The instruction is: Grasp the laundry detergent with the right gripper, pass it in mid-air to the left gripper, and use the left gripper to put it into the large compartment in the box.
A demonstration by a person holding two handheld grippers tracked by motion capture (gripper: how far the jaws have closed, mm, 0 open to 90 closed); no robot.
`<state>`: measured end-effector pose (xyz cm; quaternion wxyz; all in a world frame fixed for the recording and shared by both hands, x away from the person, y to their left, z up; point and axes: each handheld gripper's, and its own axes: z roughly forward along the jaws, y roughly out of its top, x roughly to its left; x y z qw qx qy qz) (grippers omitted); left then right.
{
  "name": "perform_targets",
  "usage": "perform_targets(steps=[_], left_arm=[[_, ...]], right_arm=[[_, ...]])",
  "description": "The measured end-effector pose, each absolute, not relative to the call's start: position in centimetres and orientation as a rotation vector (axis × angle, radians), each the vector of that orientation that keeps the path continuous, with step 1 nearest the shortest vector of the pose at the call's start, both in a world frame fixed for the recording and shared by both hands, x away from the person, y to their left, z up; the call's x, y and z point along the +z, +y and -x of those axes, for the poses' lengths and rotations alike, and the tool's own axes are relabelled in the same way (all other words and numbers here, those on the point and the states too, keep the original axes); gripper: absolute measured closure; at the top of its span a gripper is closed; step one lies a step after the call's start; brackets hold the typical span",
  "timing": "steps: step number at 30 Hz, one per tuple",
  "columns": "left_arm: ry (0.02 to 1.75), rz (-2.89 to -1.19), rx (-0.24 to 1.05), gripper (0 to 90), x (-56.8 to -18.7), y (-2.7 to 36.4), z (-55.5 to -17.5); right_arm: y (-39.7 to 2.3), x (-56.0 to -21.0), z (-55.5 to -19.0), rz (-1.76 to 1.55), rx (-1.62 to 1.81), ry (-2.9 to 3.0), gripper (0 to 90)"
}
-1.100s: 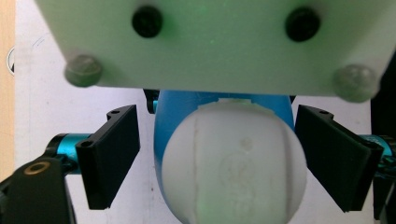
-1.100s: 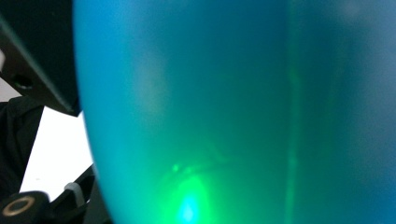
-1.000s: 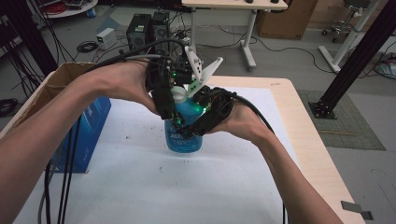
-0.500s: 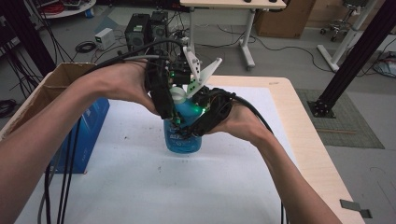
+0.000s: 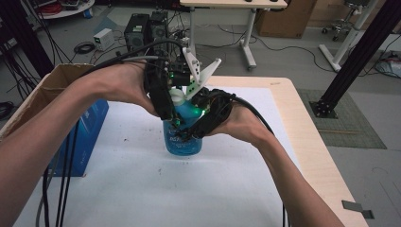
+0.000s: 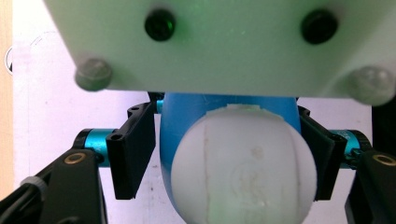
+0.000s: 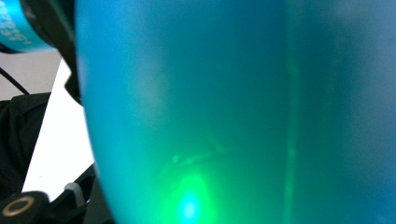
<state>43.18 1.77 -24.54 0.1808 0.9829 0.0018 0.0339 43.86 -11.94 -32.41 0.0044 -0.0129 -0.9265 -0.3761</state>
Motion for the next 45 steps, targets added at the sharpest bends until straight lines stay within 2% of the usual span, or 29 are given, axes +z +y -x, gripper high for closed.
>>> perform_targets(steps=[5,8,27,31,40,45], left_arm=[[-0.004,-2.771,0.102,32.5,-24.5,1.7,-43.1],[-0.02,-2.779,0.097,37.4,-24.4,1.7,-43.1],[-0.025,-2.781,0.08,38.3,-24.4,1.6,-42.8],[-0.021,-2.775,0.093,38.2,-24.3,1.8,-42.6],[-0.01,-2.806,0.108,38.2,-23.6,2.5,-42.2],[0.043,-2.828,0.126,38.2,-22.7,3.8,-42.2]], right_arm=[[-12.0,-32.4,-43.9,0.04,-1.182,-2.901,44.8],[-12.0,-32.4,-43.9,0.046,-1.181,-2.898,44.8],[-11.9,-32.7,-43.6,0.059,-1.214,-2.867,43.1],[-12.0,-32.7,-43.6,0.072,-1.194,-2.86,38.6],[-12.8,-32.4,-43.5,0.098,-1.194,-2.891,34.5],[-14.8,-31.3,-42.8,0.171,-1.155,-2.922,31.6]])
